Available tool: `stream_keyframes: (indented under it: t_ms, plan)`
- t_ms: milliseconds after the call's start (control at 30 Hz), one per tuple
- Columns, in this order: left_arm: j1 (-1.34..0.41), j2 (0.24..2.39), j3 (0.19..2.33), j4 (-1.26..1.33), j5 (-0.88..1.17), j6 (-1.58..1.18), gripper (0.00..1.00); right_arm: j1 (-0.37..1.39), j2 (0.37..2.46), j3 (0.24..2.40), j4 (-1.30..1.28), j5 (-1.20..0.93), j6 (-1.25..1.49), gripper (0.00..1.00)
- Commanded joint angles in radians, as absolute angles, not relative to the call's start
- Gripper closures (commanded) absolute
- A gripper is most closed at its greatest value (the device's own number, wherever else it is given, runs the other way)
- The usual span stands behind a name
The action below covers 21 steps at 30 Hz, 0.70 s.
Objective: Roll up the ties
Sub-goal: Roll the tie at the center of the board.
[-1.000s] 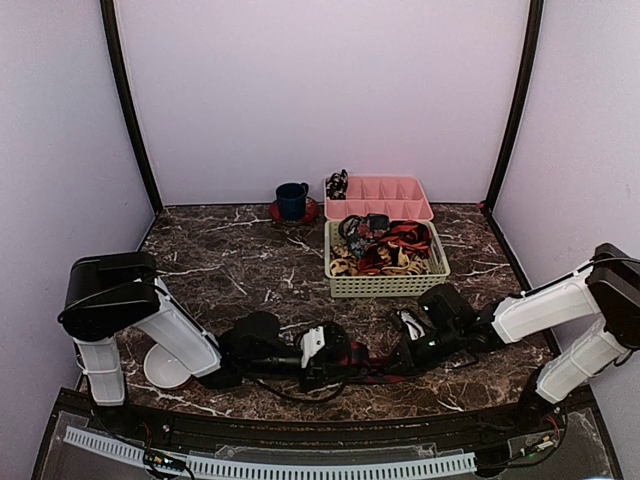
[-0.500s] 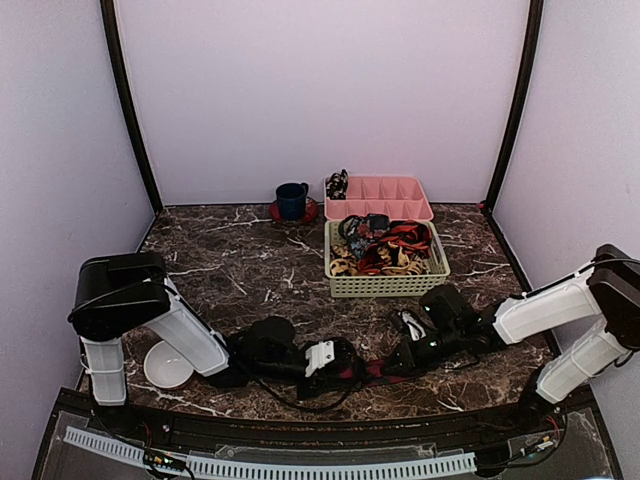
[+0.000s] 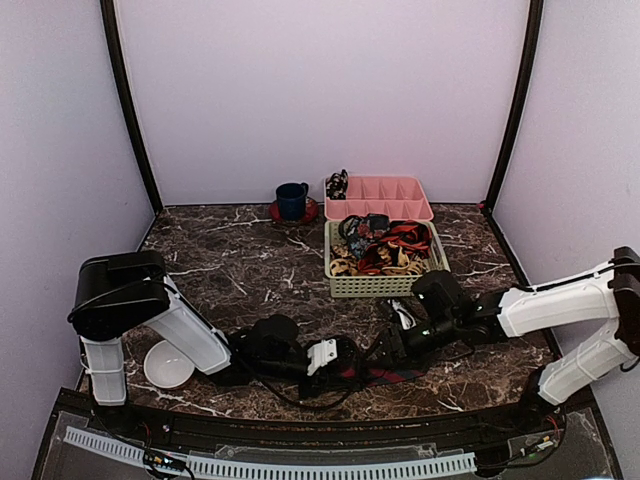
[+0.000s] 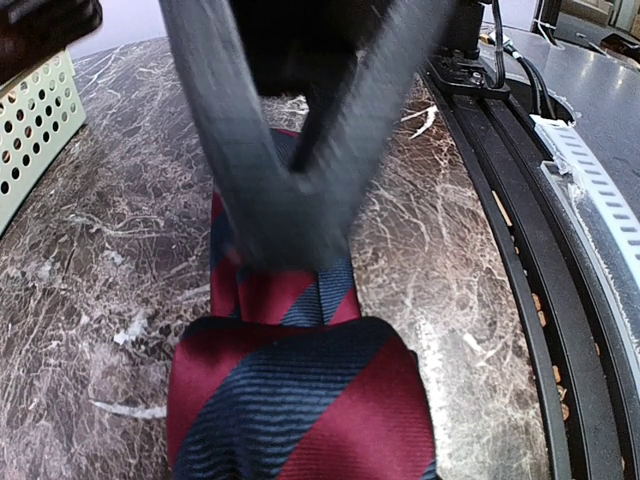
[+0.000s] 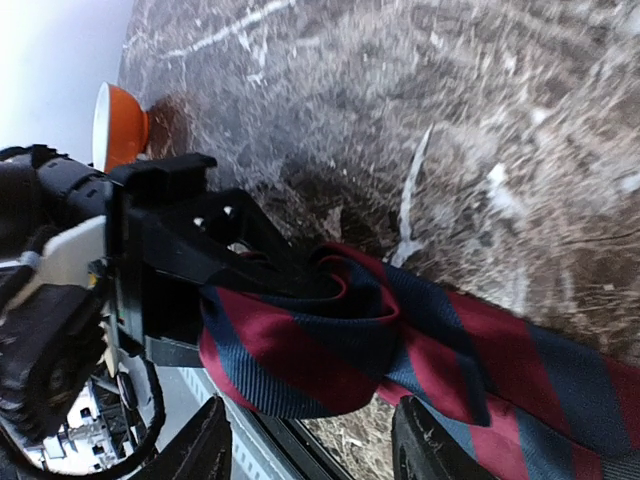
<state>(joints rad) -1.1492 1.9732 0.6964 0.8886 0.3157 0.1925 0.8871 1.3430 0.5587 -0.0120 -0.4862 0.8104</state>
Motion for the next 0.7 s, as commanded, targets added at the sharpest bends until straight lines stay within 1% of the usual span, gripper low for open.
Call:
stream_keyframes:
  t_ms: [0,267,300,400,433,533,667]
  plan:
    - [-1.151,2.016,0.673,0.708,0.281,0.175,0.85,0.937,1.425,0.594,0.032,-0.499,0.852,0.47]
    - [-1.152,2.017,0.676,0.711,0.276,0.175,0.85,0.963,1.496,0.632,0.035,-0.476,0.853,0.61]
    - [-1.152,2.017,0.676,0.711,0.277,0.176,0.85,0.963,1.499,0.634,0.037,-0.471,0.854,0.61]
    - [-1.152,2.019,0.678,0.709,0.282,0.178,0.85,0.963,1.492,0.633,0.055,-0.471,0.868,0.53]
    - [-1.152,2.019,0.678,0.709,0.282,0.178,0.85,0.963,1.481,0.627,0.069,-0.471,0.881,0.52]
    - [-1.152,2.019,0.678,0.710,0.284,0.181,0.85,0.963,1.457,0.638,0.066,-0.463,0.889,0.51]
    - [-1.152,2.019,0.681,0.711,0.284,0.182,0.85,0.963,1.476,0.641,0.083,-0.471,0.899,0.54]
